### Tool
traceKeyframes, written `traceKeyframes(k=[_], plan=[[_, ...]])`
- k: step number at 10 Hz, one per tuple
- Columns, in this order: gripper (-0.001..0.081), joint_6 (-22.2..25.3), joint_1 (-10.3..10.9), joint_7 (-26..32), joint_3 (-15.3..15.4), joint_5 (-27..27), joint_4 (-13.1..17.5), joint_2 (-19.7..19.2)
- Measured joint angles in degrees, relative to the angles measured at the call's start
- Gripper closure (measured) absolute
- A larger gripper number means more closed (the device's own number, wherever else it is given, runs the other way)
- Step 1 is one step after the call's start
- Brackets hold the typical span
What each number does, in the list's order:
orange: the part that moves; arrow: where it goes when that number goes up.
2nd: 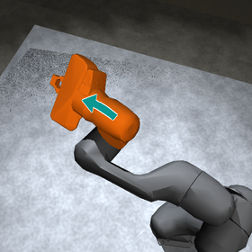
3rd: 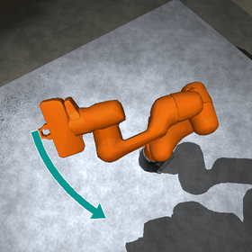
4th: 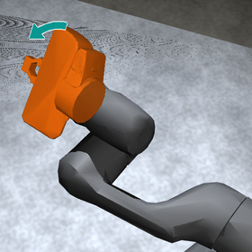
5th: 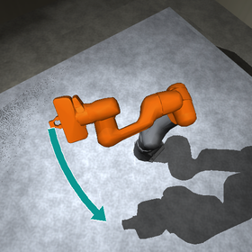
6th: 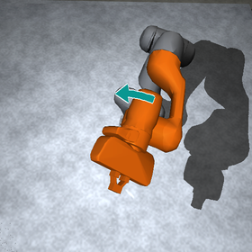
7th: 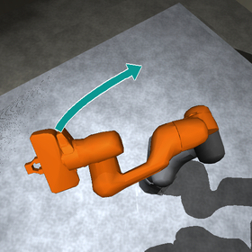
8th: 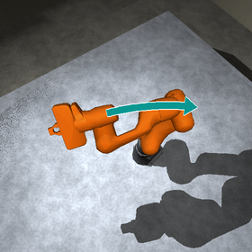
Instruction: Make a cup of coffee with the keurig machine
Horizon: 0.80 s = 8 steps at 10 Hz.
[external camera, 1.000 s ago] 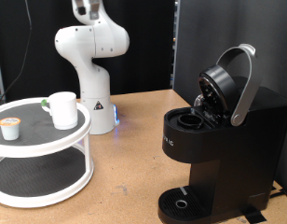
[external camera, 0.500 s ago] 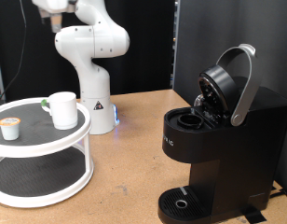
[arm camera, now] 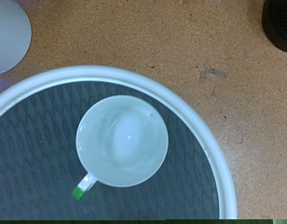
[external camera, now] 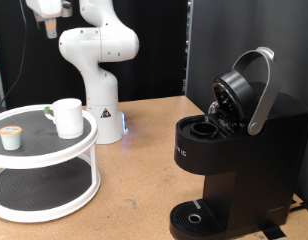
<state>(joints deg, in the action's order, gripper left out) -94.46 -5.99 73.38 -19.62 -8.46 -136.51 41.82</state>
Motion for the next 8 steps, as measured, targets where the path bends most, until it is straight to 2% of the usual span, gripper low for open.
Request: traceKeyframes(k=[4,5,6,8], plan=[[0.0001,-0.3,-1.6,1.4,-4.9,-3.2,1.4,-2.3],[0.0001,-0.2,-1.7,1.7,-5.3,-3.4,2.4,-3.8],[0.0001,-0.2,-1.7,1.7,-5.3,-3.4,2.2,-3.7],[0.0001,-2.0,-1.6,6.1,-5.7,-3.4,1.5,-3.7]])
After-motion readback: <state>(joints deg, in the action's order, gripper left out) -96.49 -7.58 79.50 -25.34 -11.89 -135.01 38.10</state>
